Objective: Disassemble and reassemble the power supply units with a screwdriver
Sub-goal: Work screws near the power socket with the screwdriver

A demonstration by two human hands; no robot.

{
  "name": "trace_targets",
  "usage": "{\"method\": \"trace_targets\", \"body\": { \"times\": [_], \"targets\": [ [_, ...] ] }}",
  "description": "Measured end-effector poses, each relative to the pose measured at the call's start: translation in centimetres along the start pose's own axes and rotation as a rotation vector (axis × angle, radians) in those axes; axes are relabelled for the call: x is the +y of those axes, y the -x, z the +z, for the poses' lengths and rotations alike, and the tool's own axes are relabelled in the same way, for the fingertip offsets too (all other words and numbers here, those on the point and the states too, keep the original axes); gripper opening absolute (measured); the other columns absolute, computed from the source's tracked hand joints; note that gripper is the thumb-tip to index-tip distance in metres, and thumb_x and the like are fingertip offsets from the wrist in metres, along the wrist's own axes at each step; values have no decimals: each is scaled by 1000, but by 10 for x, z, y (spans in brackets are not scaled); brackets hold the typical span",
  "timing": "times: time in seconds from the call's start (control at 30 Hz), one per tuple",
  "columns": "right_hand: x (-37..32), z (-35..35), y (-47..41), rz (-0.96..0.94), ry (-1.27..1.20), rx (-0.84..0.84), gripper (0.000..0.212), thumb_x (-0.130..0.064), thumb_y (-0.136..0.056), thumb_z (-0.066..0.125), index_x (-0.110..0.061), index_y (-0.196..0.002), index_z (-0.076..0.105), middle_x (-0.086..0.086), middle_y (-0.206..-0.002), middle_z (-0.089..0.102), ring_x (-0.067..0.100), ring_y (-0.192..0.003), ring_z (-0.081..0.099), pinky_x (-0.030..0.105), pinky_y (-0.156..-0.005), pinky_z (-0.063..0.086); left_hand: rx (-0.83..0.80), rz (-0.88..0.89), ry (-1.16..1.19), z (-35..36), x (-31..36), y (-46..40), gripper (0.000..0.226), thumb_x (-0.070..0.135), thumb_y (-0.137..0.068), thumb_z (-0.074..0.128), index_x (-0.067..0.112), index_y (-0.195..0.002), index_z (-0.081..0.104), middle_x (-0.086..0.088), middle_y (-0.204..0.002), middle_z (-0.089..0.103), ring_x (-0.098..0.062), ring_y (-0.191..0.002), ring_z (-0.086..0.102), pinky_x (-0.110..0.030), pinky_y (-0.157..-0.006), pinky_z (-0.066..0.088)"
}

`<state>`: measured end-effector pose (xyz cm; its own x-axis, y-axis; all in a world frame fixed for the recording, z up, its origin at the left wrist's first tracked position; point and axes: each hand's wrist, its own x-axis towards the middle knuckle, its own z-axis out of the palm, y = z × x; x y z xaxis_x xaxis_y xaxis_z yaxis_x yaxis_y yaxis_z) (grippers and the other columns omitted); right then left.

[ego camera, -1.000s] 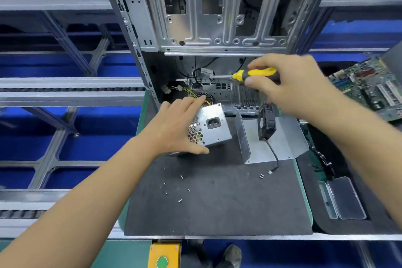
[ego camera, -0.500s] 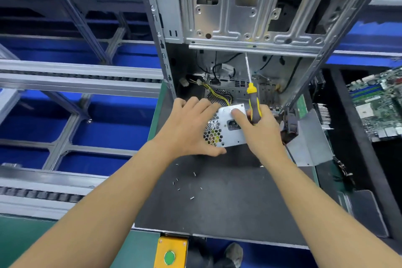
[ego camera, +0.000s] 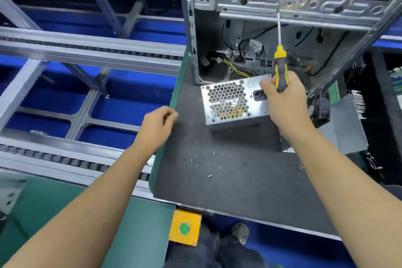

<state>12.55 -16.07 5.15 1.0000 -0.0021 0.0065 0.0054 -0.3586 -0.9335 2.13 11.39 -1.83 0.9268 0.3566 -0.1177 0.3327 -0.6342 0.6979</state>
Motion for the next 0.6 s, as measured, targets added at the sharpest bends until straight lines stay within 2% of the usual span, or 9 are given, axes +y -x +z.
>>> {"method": "trace_targets", "body": {
  "times": [0.1, 0.23, 0.33, 0.47, 0.6],
  "targets": [
    [0, 4, 2, -24, 16, 13, 25, -32, -93, 58, -33, -75, 41, -20, -54, 39, 3, -53, 36, 27, -58, 34, -197, 47, -82, 15, -16, 19, 7, 21, -94, 67, 22, -88, 71, 7, -87, 68, -14, -78, 60, -33, -83, 51],
    [-3, 6, 4, -39, 16, 25, 25, -32, -94, 56, -32, -75, 40, -21, -54, 39, 3, -53, 36, 24, -57, 32, -261, 258, -129, 22, -14, 30, 3, 15, -89, 74, 14, -91, 76, -2, -87, 68, -18, -78, 60, -34, -80, 50],
    [-5, 5, 5, -53, 28, 30, 25, -32, -95, 56, -32, -76, 40, -23, -55, 40, 1, -54, 37, 24, -59, 32, -334, 373, -162, 24, -12, 33, 11, 15, -88, 75, 13, -99, 79, -2, -94, 68, -20, -92, 61, -31, -87, 48],
    [-4, 3, 8, -53, 25, 35, 25, -31, -95, 56, -32, -76, 40, -21, -57, 40, 1, -54, 37, 25, -61, 33, -348, 418, -219, 28, -9, 35, 12, 21, -91, 72, 17, -100, 79, -1, -100, 66, -22, -100, 59, -35, -88, 47],
    [-4, 1, 12, -54, 17, 39, 24, -29, -95, 56, -28, -77, 41, -15, -62, 37, 2, -55, 37, 27, -61, 34, -305, 527, -233, 28, -10, 39, 8, 17, -89, 74, 16, -94, 80, -3, -95, 67, -24, -93, 62, -35, -79, 51]
  ]
}}
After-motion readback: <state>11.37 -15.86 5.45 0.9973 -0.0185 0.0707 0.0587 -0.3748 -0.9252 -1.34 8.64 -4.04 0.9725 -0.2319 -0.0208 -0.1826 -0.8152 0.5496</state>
